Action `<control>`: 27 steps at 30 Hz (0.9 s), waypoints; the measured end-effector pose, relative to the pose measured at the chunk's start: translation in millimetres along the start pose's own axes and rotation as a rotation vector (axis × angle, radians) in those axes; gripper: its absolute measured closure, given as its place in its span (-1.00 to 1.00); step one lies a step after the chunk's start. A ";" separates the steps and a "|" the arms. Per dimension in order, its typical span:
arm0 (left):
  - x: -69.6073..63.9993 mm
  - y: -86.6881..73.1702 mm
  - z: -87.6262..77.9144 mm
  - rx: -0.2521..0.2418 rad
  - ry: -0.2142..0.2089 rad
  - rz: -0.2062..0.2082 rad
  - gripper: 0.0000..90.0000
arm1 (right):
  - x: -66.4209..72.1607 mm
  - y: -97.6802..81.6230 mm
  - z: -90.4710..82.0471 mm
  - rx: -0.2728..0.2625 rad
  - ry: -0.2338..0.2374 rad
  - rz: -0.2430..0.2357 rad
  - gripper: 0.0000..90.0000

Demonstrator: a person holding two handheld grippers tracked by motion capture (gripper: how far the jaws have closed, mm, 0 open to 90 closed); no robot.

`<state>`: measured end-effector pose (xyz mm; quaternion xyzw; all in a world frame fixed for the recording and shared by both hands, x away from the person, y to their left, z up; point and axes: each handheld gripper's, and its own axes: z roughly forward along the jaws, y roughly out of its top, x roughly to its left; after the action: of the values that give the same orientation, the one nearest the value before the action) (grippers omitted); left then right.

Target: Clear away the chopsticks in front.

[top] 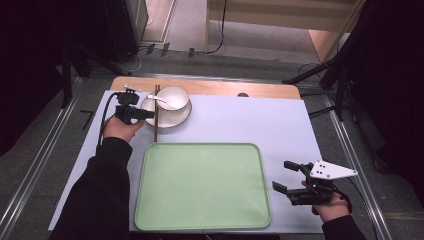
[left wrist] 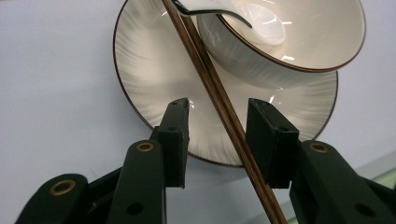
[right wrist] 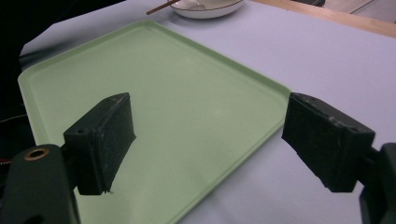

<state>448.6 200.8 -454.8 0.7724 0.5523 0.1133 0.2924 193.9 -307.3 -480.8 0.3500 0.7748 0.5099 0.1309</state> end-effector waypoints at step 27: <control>4.0 4.2 29.9 0.006 0.044 -0.059 0.62 | 0.2 -0.6 -2.7 -0.006 0.007 -0.004 -0.62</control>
<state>468.2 193.8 -476.9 0.7540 0.5813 0.1201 0.2811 192.0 -309.2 -480.2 0.3463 0.7746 0.5130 0.1301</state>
